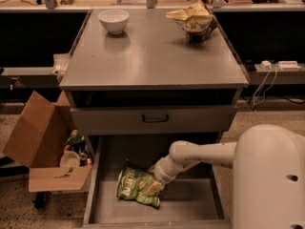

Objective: Pick green jalapeno chip bag from middle drawer and place on counter

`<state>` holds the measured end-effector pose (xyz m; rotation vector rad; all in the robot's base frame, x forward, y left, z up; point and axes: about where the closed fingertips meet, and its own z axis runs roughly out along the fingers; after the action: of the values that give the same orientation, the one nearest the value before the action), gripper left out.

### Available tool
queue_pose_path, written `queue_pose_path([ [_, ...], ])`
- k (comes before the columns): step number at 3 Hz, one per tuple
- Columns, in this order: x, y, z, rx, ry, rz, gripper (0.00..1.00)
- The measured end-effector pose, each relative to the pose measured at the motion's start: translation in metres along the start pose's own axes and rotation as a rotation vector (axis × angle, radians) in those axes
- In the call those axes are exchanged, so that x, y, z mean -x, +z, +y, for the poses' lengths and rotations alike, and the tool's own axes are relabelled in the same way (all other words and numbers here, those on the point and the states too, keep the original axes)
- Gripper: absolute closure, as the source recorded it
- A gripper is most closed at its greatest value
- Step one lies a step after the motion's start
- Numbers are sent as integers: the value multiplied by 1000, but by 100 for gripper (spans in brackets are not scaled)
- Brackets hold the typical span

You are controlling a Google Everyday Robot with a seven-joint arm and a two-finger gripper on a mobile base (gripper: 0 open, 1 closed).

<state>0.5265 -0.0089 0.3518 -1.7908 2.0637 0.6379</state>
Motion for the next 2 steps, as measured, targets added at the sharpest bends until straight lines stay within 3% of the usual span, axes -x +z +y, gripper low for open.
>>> queue_pose_path([
  [1,7,-12,0,-37,-20,-42,78],
  [2,31,-53,11,-101,-75,-135,100],
])
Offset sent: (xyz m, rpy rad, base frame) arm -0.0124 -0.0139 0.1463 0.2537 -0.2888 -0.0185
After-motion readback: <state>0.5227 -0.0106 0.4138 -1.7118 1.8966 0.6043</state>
